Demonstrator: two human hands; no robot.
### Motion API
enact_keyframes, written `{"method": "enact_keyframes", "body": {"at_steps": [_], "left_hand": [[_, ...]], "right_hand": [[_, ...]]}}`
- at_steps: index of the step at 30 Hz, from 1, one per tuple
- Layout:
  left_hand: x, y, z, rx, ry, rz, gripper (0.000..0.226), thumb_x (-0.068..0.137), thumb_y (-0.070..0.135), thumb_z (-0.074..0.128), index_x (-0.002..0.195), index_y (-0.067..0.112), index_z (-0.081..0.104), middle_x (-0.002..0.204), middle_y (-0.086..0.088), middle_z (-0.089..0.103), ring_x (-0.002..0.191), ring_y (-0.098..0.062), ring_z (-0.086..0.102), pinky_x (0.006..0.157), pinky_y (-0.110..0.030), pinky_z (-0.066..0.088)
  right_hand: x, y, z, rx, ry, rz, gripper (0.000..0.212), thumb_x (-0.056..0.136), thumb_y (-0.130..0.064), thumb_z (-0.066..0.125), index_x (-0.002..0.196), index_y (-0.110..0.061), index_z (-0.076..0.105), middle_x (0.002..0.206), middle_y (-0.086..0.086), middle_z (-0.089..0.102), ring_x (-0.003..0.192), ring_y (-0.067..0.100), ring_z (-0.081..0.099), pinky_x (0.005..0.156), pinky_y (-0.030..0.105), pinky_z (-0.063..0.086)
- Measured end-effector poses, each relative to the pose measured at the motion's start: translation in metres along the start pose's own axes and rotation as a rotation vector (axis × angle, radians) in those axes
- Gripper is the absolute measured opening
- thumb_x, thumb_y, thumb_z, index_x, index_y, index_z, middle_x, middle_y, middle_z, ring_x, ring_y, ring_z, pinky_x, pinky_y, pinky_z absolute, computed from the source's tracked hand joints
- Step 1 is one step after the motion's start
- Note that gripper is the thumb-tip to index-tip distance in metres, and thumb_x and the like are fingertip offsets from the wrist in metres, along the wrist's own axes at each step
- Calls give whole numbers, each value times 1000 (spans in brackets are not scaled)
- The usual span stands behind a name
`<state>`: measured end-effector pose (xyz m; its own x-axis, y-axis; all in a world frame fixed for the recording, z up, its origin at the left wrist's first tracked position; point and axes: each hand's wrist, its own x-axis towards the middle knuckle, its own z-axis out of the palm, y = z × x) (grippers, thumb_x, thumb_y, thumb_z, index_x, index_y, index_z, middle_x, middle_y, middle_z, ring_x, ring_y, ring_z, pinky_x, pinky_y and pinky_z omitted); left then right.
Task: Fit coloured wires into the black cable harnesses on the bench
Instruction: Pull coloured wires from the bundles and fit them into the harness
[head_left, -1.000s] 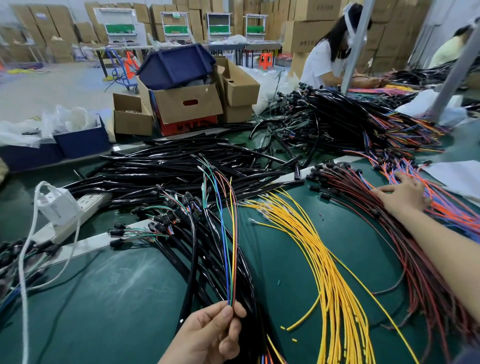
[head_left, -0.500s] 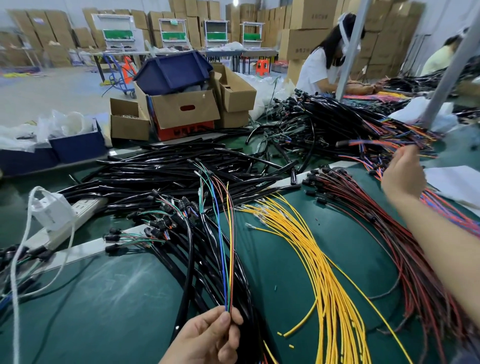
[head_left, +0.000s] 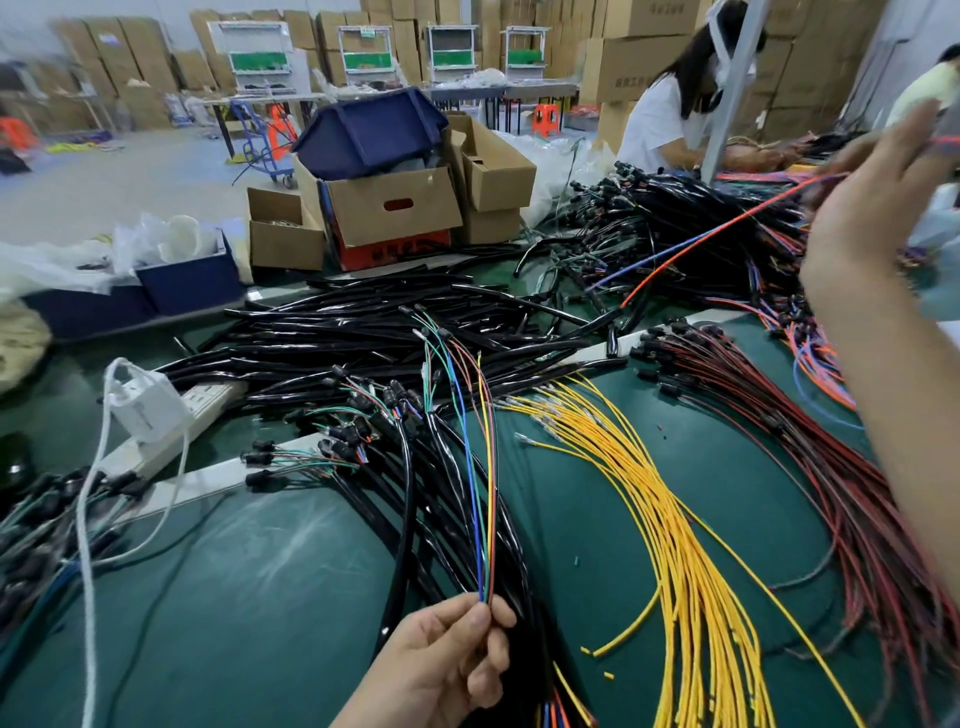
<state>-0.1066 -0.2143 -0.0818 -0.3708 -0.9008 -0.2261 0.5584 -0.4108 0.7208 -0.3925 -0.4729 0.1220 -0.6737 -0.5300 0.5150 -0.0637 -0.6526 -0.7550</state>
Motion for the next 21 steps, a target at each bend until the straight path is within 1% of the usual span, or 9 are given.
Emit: {"method": "enact_keyframes", "body": {"at_steps": [2, 5, 9, 12, 14, 15, 17, 19, 21], "left_hand": [[0, 1, 1, 5, 19, -7, 44, 50, 24, 94, 79, -1, 72, 57, -15, 56, 39, -14, 49, 42, -23, 44], [0, 1, 3, -6, 51, -13, 50, 43, 21, 96, 77, -5, 70, 57, -18, 55, 38, -17, 50, 40, -25, 45], [-3, 3, 6, 12, 93, -20, 51, 41, 22, 96, 74, -4, 67, 61, -23, 58, 39, -21, 52, 40, -26, 46], [-5, 5, 8, 26, 109, -70, 32, 67, 16, 82, 78, -2, 58, 75, -30, 63, 49, -27, 61, 46, -30, 51], [-5, 5, 8, 19, 128, -83, 16, 84, 11, 65, 80, -1, 54, 83, -32, 65, 59, -32, 67, 50, -33, 55], [-5, 4, 9, 11, 137, -86, 13, 84, 11, 57, 80, -1, 53, 84, -32, 65, 61, -34, 68, 50, -34, 56], [-5, 3, 9, -4, 151, -88, 13, 85, 11, 57, 80, -1, 52, 78, -31, 64, 54, -32, 66, 46, -31, 53], [-4, 3, 9, -17, 138, -63, 18, 84, 9, 64, 84, -3, 51, 67, -26, 60, 38, -22, 53, 40, -24, 45], [-3, 4, 8, -57, 109, -54, 21, 77, 11, 61, 86, -6, 53, 59, -20, 55, 32, -14, 38, 37, -19, 37]], "right_hand": [[-28, -16, 10, 209, -207, 332, 51, 104, -34, 30, 58, -17, 42, 45, -6, 54, 39, 11, 47, 41, 24, 39], [-72, -29, 15, 296, -525, 785, 52, 103, -36, 33, 56, -15, 44, 52, 1, 55, 39, 10, 46, 38, 16, 36], [-138, -29, 13, 236, -939, 1156, 57, 101, -33, 36, 47, -17, 42, 50, 0, 50, 35, 6, 40, 31, 14, 34], [-174, -16, 9, 31, -1134, 1199, 50, 100, -36, 37, 54, -17, 40, 52, 1, 54, 37, 8, 43, 34, 16, 37], [-187, -8, 8, -73, -1174, 1154, 49, 101, -35, 37, 56, -16, 40, 54, 2, 56, 40, 10, 46, 37, 16, 40], [-191, -5, 7, -108, -1182, 1128, 48, 101, -34, 38, 57, -16, 41, 55, 2, 57, 42, 11, 48, 38, 17, 41], [-194, 1, 6, -161, -1185, 1085, 45, 101, -32, 38, 59, -15, 42, 58, 3, 58, 45, 13, 48, 40, 19, 42], [-192, 6, 7, -186, -1168, 1048, 45, 101, -31, 38, 60, -14, 42, 58, 4, 58, 45, 14, 48, 40, 20, 41], [-188, 12, 9, -204, -1141, 1038, 45, 101, -30, 38, 60, -14, 41, 56, 3, 56, 42, 13, 47, 38, 19, 40]]}}
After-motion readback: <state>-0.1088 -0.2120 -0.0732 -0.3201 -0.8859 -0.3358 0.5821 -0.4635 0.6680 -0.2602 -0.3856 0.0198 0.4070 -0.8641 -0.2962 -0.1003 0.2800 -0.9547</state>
